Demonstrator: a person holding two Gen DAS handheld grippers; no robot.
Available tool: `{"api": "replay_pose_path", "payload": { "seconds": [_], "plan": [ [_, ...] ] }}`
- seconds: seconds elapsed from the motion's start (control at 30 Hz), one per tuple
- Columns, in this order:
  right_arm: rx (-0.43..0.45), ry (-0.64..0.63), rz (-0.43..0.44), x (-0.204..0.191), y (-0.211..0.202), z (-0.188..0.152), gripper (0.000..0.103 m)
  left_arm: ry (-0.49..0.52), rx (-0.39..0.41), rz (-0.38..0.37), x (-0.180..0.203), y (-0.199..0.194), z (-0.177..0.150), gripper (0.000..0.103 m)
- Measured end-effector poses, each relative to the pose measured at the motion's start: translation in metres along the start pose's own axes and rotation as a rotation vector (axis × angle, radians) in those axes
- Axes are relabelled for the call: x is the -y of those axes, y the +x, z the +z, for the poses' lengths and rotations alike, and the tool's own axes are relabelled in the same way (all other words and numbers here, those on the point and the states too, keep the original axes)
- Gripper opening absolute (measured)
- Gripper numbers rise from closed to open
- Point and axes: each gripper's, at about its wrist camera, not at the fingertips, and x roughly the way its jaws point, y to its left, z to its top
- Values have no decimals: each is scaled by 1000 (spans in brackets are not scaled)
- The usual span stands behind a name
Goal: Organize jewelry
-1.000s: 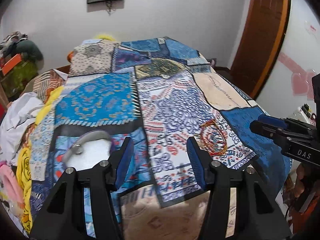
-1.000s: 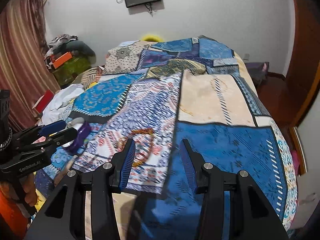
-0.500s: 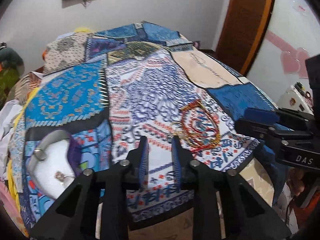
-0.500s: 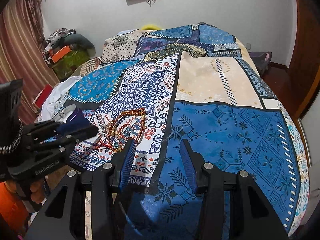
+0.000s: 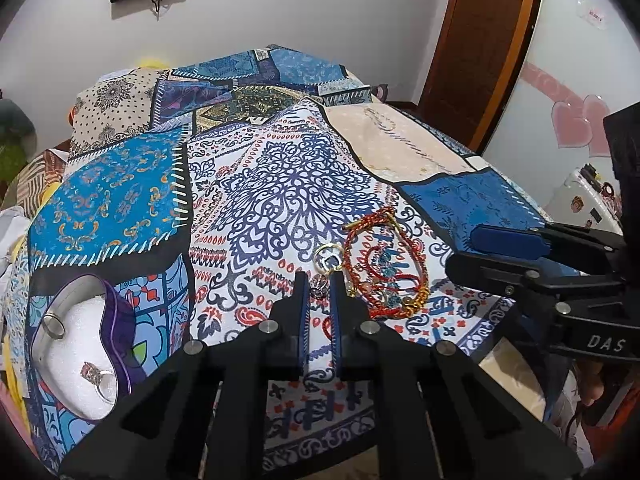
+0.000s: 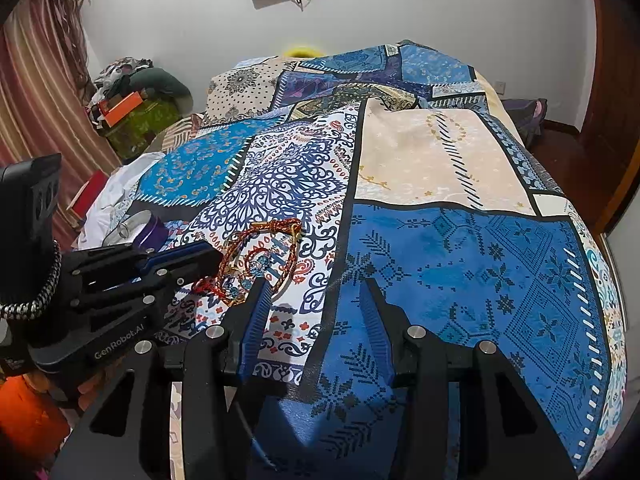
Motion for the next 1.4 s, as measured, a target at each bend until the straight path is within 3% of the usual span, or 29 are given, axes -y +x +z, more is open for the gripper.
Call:
{"api": "replay_pose_path", "payload": {
  "seconds": [0.47, 1.13, 1.27, 1.4],
  "plan": [
    [17, -23, 18, -17, -3, 8, 42, -35, 122, 7, -14, -64, 4, 8],
    [-2, -194, 169, -88, 34, 33, 39, -153, 133, 83, -67, -82, -20, 8],
    [-54, -185, 160, -86, 48, 33, 33, -163, 136, 80, -71, -81, -23, 8],
    [-97, -193, 88, -80, 58, 29, 32, -175, 134, 73, -73, -78, -25, 8]
  ]
}}
